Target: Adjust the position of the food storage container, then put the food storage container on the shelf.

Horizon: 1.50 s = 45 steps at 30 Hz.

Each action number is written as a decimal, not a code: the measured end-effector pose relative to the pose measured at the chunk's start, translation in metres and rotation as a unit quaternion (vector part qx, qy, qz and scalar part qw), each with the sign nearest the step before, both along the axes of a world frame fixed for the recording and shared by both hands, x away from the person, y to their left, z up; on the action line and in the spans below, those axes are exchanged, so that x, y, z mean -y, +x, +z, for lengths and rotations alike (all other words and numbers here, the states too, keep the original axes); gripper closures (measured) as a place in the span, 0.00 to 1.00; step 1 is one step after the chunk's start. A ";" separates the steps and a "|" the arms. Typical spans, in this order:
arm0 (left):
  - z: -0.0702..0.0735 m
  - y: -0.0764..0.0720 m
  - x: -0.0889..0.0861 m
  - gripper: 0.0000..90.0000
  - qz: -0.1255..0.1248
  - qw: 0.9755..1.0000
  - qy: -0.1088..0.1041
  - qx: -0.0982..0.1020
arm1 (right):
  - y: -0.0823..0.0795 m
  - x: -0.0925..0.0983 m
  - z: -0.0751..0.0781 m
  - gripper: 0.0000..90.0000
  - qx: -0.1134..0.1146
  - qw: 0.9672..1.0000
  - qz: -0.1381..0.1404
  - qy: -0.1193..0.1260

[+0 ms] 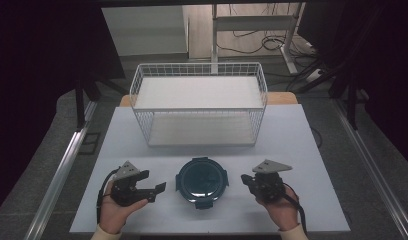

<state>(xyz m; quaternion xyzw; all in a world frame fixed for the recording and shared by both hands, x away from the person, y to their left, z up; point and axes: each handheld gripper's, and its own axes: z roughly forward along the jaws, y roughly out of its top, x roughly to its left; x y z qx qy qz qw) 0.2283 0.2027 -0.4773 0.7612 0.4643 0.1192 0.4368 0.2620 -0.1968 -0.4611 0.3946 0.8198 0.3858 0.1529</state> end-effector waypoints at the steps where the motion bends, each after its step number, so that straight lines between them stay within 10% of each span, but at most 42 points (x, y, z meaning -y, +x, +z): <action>1: 0.000 0.000 0.000 0.23 0.000 1.000 0.000 0.000 | 0.000 0.000 0.000 0.98 0.000 1.000 0.000 0.000; 12: 0.004 0.000 -0.004 0.26 -0.003 0.999 -0.035 -0.010 | 0.002 0.035 0.009 0.32 0.000 0.995 -0.029 0.100; 27: 0.007 0.003 0.008 0.23 -0.024 0.997 -0.065 -0.029 | 0.004 0.020 0.005 0.20 -0.049 0.991 -0.012 0.126; 45: 0.007 0.029 0.029 0.18 -0.058 0.987 -0.122 -0.091 | 0.020 -0.014 -0.005 0.16 -0.102 0.985 0.001 0.141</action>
